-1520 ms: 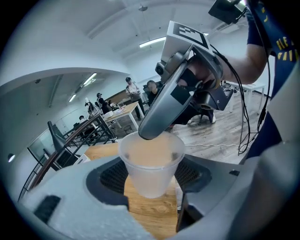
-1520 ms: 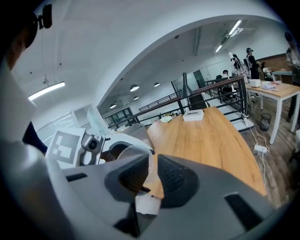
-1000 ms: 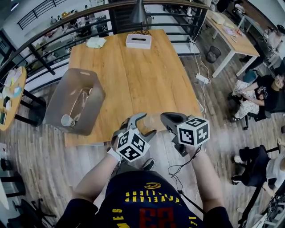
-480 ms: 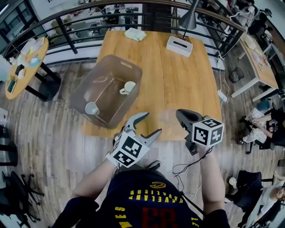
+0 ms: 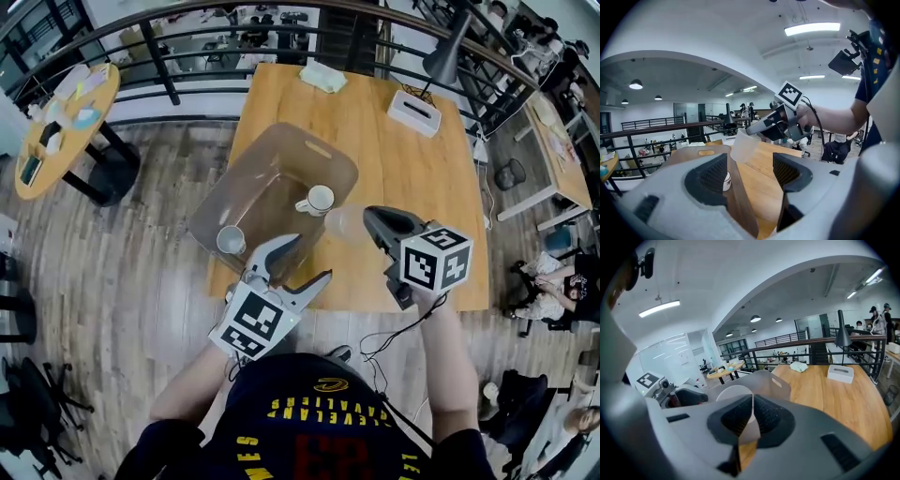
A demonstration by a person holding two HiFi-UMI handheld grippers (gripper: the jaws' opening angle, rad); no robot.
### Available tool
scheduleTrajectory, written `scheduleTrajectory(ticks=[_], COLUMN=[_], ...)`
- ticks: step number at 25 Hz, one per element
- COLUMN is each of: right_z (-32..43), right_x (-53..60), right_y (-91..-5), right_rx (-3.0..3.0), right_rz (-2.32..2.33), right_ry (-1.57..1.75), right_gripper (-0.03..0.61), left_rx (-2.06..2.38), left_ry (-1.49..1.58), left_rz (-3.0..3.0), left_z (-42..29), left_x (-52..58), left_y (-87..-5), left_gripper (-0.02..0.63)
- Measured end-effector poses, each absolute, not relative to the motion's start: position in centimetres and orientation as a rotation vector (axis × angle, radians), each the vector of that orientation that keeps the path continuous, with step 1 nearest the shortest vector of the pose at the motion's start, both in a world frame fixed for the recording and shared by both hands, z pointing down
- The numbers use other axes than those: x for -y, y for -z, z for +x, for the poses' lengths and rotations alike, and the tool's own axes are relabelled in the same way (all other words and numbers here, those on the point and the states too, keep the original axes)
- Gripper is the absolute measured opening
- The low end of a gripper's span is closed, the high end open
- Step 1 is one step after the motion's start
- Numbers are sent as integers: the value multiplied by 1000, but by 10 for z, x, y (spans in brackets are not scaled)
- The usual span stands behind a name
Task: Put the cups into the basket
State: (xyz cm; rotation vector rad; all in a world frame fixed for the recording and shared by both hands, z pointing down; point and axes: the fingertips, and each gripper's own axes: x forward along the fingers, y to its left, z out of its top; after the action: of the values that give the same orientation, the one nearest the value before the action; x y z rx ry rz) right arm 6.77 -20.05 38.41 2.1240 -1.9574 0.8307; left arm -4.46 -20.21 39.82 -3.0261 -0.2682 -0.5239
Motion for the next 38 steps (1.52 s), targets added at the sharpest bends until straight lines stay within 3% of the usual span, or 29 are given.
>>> scheduleTrajectory(ticks=[16, 38], right_z=[19, 20], right_x=[328, 435], right_y=[-423, -551], right_rx=[1884, 1847], right_rz=[1889, 1455], right_ry=[-829, -784], right_gripper=[21, 21], left_rx=[172, -88], left_ry=[477, 516], left_rz=[-3126, -3170], left_z=[-103, -84], left_x=[292, 352], left_y=[-402, -405], left_gripper=[310, 310])
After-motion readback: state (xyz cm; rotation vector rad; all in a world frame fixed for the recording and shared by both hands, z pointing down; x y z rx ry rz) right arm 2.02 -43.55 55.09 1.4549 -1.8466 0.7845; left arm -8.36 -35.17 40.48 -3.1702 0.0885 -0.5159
